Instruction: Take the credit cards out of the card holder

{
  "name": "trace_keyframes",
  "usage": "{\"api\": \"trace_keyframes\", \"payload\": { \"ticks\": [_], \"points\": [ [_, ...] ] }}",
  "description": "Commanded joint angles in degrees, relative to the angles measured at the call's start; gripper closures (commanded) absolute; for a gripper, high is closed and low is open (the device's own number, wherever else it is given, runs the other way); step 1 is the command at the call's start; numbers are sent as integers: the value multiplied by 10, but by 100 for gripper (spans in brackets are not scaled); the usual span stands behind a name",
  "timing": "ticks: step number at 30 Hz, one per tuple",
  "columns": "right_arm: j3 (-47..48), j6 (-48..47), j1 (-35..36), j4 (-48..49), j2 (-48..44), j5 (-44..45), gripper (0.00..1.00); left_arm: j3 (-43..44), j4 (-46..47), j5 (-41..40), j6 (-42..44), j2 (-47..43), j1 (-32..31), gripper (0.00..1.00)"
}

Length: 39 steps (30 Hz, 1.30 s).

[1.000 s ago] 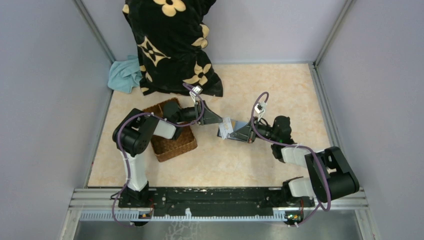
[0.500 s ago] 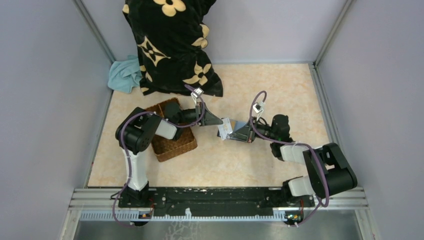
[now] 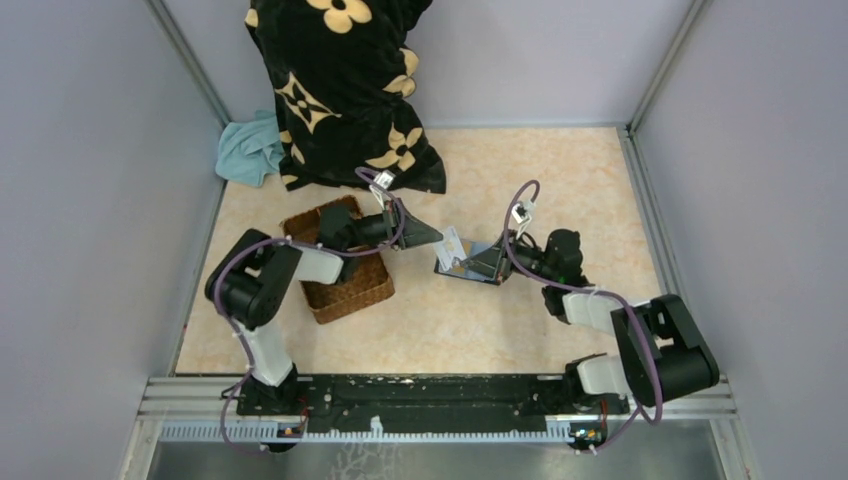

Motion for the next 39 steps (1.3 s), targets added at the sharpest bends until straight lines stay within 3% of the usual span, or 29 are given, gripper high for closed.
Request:
{"api": "trace_keyframes", "payload": {
  "ticks": [1,5,10,18,22,28,39],
  "points": [
    [-1,-25,-8,-5,-41,62,88,-22,-101,-110,139,-102,-1,100],
    [1,-48,-10,-40,-45,85,89,-46,-236,-247,225,-197,3,100],
    [5,-46,-10,-31,-19,85,91,-88,-362,-426,248,-307,19,100],
    [5,-21,-11,15,28,70,94,-182,-442,-743,212,-457,21,100],
    [5,-15,-11,31,43,67,95,-199,-492,-857,174,-493,21,100],
    [4,-7,-10,46,64,60,96,-208,-469,-934,186,-453,21,100],
    [7,-18,-11,32,64,62,96,-223,-360,-950,189,-338,20,100]
  ]
}}
